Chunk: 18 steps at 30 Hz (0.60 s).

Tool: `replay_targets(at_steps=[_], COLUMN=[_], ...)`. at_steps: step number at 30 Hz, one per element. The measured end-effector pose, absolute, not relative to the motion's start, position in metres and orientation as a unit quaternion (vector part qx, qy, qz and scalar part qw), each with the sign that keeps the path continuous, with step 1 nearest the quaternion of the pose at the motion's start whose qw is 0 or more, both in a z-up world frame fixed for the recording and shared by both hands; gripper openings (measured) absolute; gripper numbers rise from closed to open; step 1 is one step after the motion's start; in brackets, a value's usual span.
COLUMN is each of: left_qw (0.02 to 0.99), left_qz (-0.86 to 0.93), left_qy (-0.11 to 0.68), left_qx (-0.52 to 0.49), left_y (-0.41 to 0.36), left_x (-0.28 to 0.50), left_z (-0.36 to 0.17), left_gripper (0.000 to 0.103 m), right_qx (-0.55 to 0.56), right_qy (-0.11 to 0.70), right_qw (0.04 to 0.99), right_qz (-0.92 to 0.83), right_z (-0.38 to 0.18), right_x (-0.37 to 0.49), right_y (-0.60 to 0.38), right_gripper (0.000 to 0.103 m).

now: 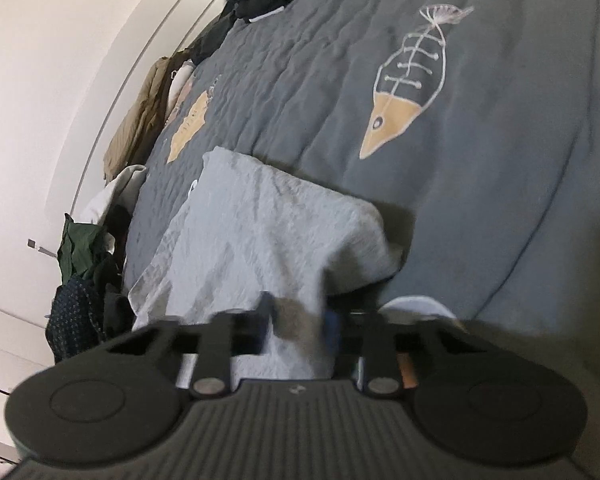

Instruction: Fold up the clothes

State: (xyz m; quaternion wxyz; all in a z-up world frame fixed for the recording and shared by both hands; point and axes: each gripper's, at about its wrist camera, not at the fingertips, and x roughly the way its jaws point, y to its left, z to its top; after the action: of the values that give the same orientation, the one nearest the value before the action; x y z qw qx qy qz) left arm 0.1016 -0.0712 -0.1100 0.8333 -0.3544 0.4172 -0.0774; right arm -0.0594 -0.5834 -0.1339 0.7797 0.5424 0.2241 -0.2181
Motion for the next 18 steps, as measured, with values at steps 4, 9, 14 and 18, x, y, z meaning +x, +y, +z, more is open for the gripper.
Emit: replay_targets(at_steps=[4, 9, 14, 18], left_qw=[0.837, 0.849, 0.848, 0.840], left_qz=[-0.083, -0.084, -0.089, -0.098], left_qy=[0.415, 0.407, 0.399, 0.391], left_qx=[-0.347, -0.327, -0.337, -0.363], left_y=[-0.073, -0.074, -0.063, -0.046], left_x=[0.102, 0.100, 0.097, 0.091], left_z=[-0.108, -0.103, -0.096, -0.088], left_gripper=[0.021, 0.008, 0.005, 0.004], right_qx=[0.541, 0.538, 0.534, 0.533], right_qy=[0.222, 0.213, 0.207, 0.211], right_qw=[0.782, 0.787, 0.790, 0.792], right_qz=[-0.216, -0.214, -0.217, -0.212], right_z=[-0.132, -0.127, -0.118, -0.109], right_x=[-0.062, -0.068, -0.081, -0.095], right_y=[-0.582, -0.579, -0.571, -0.559], right_gripper=[0.008, 0.006, 0.005, 0.005])
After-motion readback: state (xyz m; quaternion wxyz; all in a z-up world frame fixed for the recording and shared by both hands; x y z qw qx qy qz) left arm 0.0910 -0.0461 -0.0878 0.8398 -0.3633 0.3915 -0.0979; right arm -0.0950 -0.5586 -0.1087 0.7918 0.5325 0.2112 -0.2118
